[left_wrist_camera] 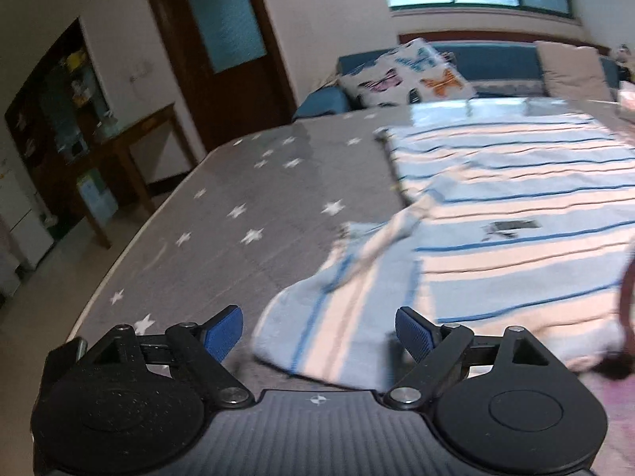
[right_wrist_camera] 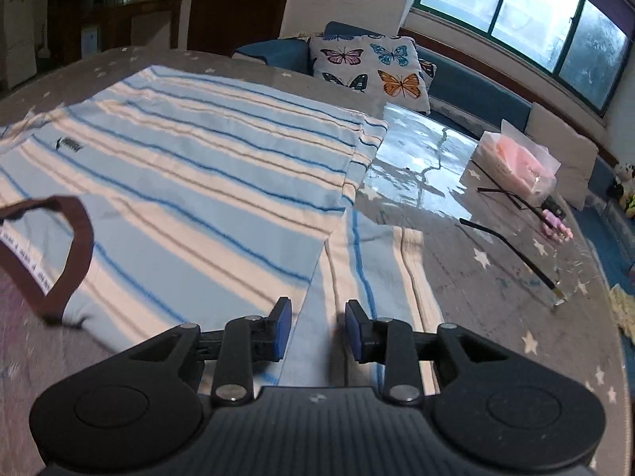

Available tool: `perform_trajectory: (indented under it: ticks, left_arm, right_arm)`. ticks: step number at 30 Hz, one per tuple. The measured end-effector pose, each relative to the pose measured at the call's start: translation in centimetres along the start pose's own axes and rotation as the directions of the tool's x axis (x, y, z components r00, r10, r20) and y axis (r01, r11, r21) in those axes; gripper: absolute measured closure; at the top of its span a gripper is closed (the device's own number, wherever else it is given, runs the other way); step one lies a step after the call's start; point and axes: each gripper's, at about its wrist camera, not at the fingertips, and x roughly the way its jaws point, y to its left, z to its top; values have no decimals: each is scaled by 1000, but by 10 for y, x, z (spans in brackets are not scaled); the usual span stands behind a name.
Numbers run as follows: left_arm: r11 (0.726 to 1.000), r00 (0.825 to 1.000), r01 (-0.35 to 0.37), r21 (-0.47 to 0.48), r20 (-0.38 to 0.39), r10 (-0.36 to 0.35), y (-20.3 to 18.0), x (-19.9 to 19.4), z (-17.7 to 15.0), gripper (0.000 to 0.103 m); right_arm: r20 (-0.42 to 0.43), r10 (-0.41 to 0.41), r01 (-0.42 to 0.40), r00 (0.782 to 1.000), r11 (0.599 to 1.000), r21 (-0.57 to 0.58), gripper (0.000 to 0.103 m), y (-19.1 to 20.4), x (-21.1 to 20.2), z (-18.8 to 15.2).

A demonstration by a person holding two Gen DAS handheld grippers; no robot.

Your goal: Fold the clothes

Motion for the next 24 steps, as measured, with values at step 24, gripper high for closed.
perform_trajectory:
  ticks: [24]
  left_arm:
    - [889, 933, 319, 328, 58, -356, -81, -55, -14, 17]
  right_arm:
    - [40, 367, -354, 929, 917, -185, 73, 91, -48, -2]
